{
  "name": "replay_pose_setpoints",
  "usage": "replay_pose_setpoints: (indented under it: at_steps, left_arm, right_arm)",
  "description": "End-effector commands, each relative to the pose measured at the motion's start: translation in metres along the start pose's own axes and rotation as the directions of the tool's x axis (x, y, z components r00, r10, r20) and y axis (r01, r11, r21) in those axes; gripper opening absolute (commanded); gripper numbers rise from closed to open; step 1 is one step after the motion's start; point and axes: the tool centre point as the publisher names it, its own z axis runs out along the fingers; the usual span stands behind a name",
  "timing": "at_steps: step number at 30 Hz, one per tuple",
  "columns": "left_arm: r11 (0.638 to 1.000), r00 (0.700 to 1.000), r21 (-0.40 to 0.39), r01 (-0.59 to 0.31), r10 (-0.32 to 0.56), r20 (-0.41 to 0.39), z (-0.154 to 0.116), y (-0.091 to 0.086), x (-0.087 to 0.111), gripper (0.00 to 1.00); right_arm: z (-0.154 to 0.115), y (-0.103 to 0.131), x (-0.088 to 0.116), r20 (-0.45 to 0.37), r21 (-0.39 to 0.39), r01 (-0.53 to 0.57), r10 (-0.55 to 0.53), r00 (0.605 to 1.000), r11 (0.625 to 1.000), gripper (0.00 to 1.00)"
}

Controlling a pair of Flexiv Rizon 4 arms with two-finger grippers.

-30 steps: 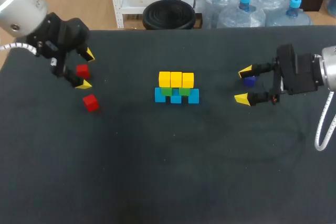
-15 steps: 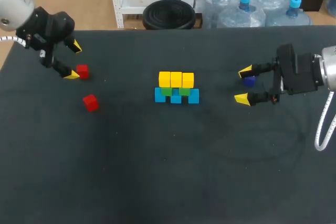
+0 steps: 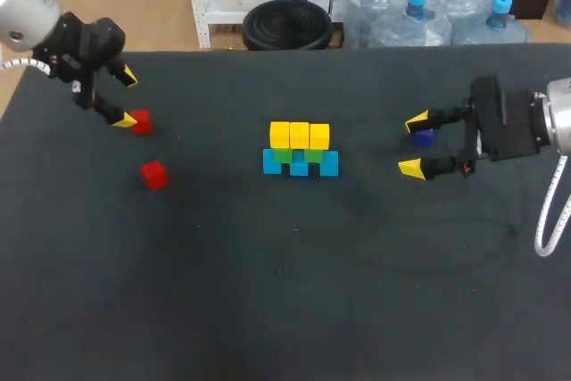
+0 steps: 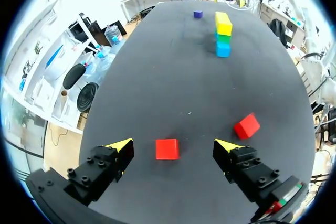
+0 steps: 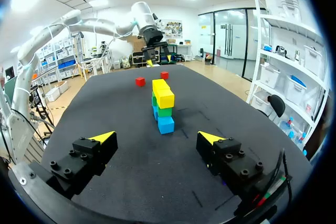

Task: Place the blue cubes, place green cubes on the blue cubes, place the yellow cubes on the green cubes, then place the red cubes on the yellow cubes, and place purple cube on the red cubes.

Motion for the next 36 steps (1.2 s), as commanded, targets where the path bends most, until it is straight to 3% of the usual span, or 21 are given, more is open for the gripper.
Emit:
replay_pose_setpoints:
  at_steps: [1,15,36]
  left_arm:
    - [1.000,1.000,-0.024,0.001,0.000,0.010,0.007,0.003,0.003,1.00]
    - [0.999,1.000,-0.032,0.007,-0.006,0.021,0.024,-0.005,0.019,1.00]
    - [1.000,0.999,-0.020,0.017,-0.016,0.030,0.040,0.002,0.029,1.00]
  right_arm:
    - [0.001,0.000,0.000,0.002,0.000,0.001,-0.001,1.000,1.000,1.00]
    - [0.001,0.000,0.000,0.002,0.000,0.001,-0.001,1.000,1.000,1.00]
    - [0.001,0.000,0.000,0.002,0.000,0.001,-0.001,1.000,1.000,1.00]
